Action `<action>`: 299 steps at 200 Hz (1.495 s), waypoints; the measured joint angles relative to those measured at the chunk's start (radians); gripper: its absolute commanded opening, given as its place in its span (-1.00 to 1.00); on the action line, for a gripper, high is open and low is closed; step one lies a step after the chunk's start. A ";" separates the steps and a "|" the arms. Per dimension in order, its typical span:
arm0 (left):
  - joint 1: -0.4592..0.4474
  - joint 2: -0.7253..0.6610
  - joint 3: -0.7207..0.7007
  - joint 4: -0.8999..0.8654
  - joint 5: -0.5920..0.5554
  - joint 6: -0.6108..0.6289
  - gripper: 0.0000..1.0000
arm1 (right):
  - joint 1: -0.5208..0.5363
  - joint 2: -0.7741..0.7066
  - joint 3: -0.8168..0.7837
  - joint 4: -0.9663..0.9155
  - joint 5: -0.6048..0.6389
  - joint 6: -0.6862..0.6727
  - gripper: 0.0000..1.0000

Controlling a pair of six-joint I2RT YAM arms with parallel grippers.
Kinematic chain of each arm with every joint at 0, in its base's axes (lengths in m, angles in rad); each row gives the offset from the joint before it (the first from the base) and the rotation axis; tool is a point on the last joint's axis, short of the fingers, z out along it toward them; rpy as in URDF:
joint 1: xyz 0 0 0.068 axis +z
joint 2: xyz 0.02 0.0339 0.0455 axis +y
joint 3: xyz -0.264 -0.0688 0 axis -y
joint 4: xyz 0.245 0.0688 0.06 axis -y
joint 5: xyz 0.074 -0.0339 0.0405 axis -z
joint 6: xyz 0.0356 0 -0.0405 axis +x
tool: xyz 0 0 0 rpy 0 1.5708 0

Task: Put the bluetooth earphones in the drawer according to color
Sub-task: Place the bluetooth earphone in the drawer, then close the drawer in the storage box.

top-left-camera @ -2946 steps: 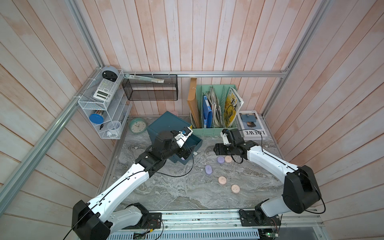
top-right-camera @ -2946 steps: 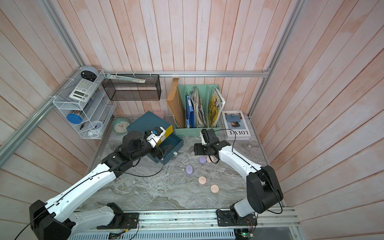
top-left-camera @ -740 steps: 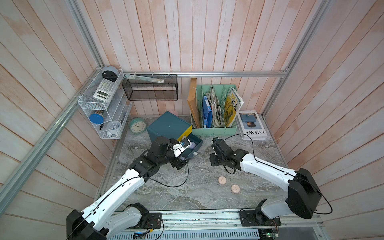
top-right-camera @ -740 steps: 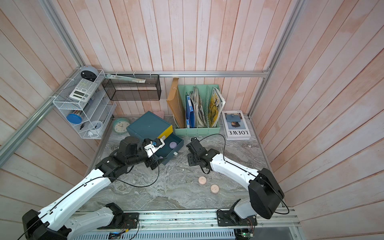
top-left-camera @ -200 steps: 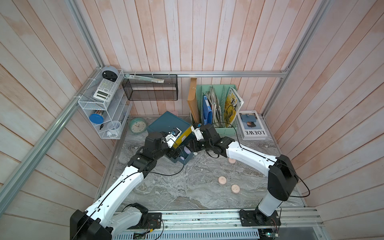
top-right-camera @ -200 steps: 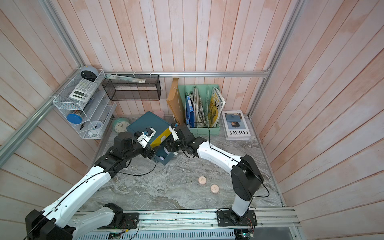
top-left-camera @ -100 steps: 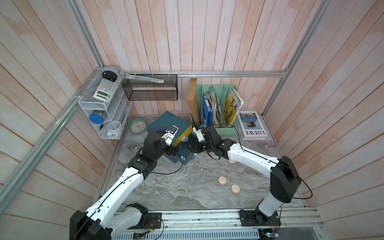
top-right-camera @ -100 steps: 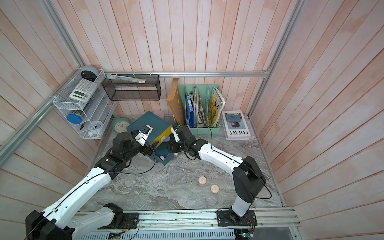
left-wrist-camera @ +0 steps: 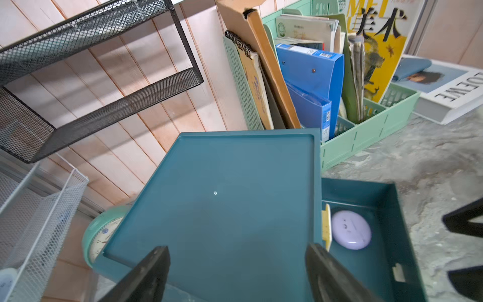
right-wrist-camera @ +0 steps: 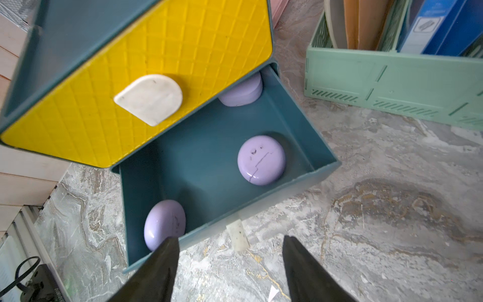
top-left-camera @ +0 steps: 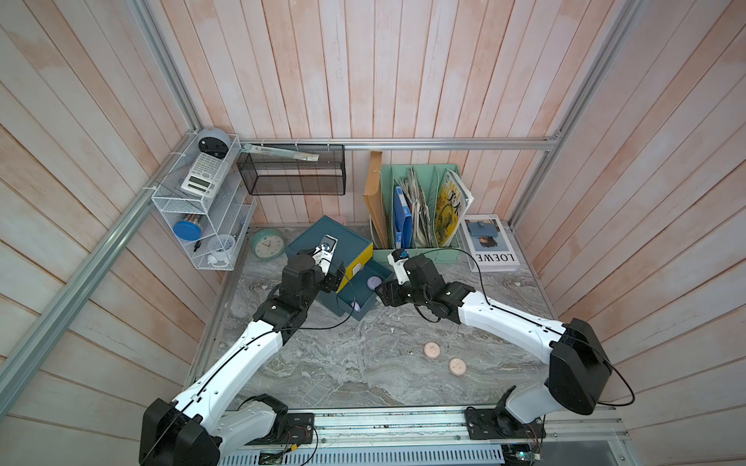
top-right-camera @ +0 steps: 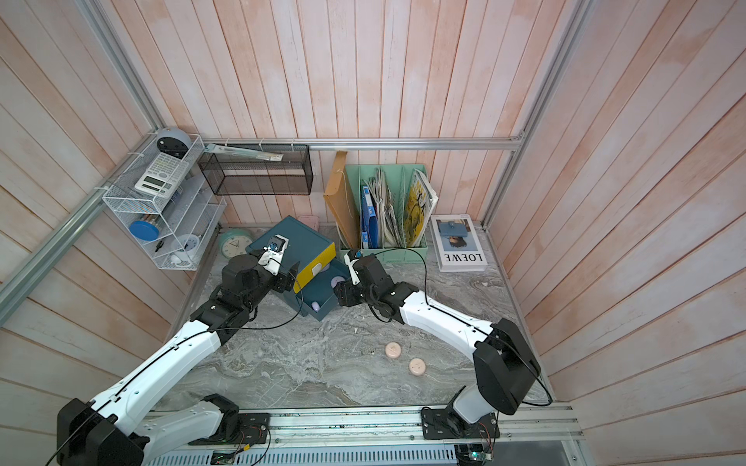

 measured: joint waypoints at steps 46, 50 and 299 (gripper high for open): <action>0.001 0.014 0.000 0.002 -0.011 0.002 -0.35 | 0.000 -0.005 -0.064 0.007 0.006 0.023 0.38; 0.000 0.014 0.000 0.000 -0.013 0.015 -0.45 | 0.000 -0.007 -0.070 0.008 0.006 0.024 0.38; 0.002 0.085 0.000 0.002 -0.070 0.015 -1.00 | 0.000 0.136 -0.016 0.143 -0.089 0.129 0.38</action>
